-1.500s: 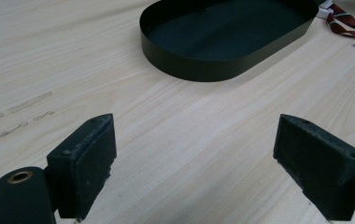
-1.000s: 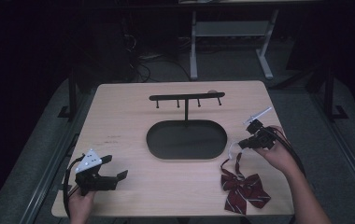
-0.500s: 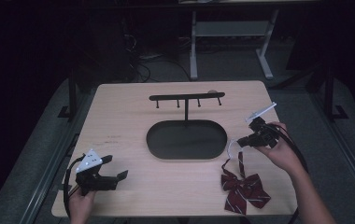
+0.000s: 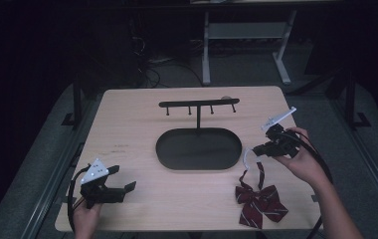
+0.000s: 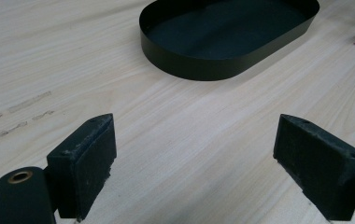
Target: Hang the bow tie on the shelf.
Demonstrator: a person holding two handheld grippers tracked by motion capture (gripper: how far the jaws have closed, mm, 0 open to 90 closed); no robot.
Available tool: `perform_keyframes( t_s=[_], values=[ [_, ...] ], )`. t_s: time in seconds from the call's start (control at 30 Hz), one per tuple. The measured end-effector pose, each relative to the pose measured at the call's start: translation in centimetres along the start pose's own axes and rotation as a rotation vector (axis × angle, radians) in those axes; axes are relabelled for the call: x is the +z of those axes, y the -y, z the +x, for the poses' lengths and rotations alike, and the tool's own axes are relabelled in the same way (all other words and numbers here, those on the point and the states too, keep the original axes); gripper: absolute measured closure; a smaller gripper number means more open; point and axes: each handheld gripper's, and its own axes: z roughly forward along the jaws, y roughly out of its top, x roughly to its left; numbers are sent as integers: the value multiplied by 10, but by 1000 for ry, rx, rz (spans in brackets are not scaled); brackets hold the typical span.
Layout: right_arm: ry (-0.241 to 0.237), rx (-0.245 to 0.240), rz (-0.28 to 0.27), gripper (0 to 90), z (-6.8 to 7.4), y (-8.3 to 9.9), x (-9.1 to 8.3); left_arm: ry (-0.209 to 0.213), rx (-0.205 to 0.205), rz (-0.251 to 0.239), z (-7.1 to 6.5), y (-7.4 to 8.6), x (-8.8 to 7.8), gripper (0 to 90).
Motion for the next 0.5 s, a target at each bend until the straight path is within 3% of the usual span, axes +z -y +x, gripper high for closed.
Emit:
perform_keyframes(
  t_s=[0.5],
  values=[
    [28,-50,-37,876,15,-6,-22,2,3,3,-1,0,0,131]
  ],
)
